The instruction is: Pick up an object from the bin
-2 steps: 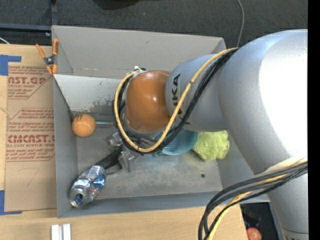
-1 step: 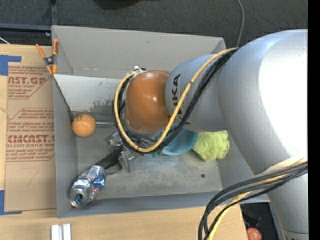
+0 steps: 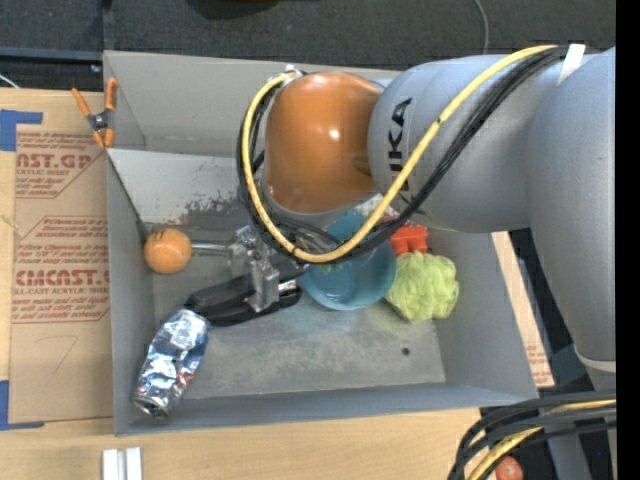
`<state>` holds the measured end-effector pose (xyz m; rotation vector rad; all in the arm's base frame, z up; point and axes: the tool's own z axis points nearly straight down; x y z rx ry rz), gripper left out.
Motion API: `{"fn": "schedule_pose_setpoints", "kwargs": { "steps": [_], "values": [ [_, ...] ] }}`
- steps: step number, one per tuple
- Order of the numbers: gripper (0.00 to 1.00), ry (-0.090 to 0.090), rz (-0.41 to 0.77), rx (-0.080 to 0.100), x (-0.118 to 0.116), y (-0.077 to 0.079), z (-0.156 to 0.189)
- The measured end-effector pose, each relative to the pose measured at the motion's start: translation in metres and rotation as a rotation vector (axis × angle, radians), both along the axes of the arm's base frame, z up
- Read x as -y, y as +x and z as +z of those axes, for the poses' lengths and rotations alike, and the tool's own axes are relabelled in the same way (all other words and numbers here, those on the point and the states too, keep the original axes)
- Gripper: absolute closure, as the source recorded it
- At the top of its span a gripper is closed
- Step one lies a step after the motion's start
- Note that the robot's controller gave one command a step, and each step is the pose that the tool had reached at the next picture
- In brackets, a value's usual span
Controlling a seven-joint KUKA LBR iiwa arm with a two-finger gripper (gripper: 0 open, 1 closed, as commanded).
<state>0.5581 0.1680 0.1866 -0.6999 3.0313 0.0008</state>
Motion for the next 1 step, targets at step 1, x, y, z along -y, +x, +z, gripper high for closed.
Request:
{"fn": "schedule_pose_setpoints", "kwargs": {
  "steps": [1],
  "values": [
    [1.00,0.002,0.047,0.004,0.0017,-0.0087,-0.0538]
  ]
}}
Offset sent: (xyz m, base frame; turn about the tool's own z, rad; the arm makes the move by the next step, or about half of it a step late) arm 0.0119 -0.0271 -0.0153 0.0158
